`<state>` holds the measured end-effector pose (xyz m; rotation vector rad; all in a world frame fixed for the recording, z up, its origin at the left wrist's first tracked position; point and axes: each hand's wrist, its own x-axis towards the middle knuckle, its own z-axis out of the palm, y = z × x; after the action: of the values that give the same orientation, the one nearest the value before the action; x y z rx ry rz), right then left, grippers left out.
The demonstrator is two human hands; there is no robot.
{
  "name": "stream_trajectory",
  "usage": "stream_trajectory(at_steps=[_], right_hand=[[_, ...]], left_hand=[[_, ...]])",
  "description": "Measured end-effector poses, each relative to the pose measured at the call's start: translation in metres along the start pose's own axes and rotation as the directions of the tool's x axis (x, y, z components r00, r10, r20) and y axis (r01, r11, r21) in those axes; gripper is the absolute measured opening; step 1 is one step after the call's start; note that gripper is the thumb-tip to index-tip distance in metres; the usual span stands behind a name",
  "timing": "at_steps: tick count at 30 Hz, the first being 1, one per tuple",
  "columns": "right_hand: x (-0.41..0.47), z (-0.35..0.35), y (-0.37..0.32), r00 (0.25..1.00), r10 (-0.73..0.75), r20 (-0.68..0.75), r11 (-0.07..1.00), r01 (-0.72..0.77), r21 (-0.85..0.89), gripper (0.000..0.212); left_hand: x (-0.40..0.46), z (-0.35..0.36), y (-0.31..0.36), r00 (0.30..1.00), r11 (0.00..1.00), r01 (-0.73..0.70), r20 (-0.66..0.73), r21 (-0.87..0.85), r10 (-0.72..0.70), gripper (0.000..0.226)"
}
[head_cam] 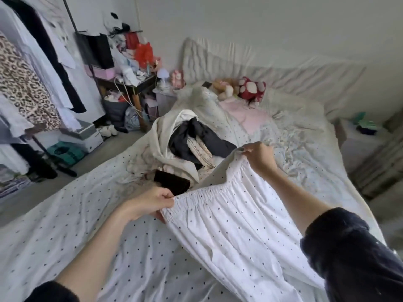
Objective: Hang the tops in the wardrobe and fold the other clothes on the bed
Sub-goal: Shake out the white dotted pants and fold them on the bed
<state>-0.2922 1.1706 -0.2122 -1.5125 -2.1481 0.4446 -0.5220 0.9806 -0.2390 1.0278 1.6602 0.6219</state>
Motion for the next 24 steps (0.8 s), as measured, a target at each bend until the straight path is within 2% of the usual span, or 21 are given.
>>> stream_trajectory(at_steps=[4, 7, 9, 12, 16, 18, 24], right_hand=[[0.019, 0.052, -0.028, 0.997, -0.072, 0.013, 0.997, 0.072, 0.006, 0.021], [0.035, 0.091, -0.045, 0.993, -0.101, 0.063, 0.995, 0.099, 0.026, 0.021], [0.033, 0.113, -0.050, 0.976, -0.139, 0.168, 0.990, 0.131, 0.060, 0.029], [0.018, 0.154, -0.043, 0.908, -0.165, 0.386, 0.986, 0.163, 0.036, 0.051], [-0.025, 0.180, -0.003, 0.843, -0.067, 0.533, 0.998, 0.067, 0.019, 0.054], [-0.050, 0.183, 0.025, 0.825, 0.009, 0.564, 1.000, 0.003, -0.021, 0.053], [-0.129, 0.164, 0.113, 0.806, 0.241, 0.541, 0.970, -0.220, -0.104, 0.048]], left_hand=[[0.014, -0.034, -0.035, 0.997, 0.996, 0.055, -0.045, -0.063, -0.058, 0.013], [0.028, -0.056, -0.068, 0.986, 0.993, 0.080, -0.141, -0.091, -0.093, 0.014], [0.034, -0.060, -0.094, 0.967, 0.993, 0.101, -0.230, -0.069, -0.114, 0.012], [0.047, -0.052, -0.144, 0.922, 0.975, 0.223, -0.330, 0.021, -0.203, 0.004], [0.064, -0.022, -0.182, 0.930, 0.938, 0.309, -0.256, 0.157, -0.263, 0.012], [0.071, -0.004, -0.187, 0.935, 0.928, 0.323, -0.213, 0.185, -0.283, 0.028], [0.091, 0.081, -0.175, 0.988, 0.945, 0.152, -0.053, 0.290, -0.143, 0.033]])
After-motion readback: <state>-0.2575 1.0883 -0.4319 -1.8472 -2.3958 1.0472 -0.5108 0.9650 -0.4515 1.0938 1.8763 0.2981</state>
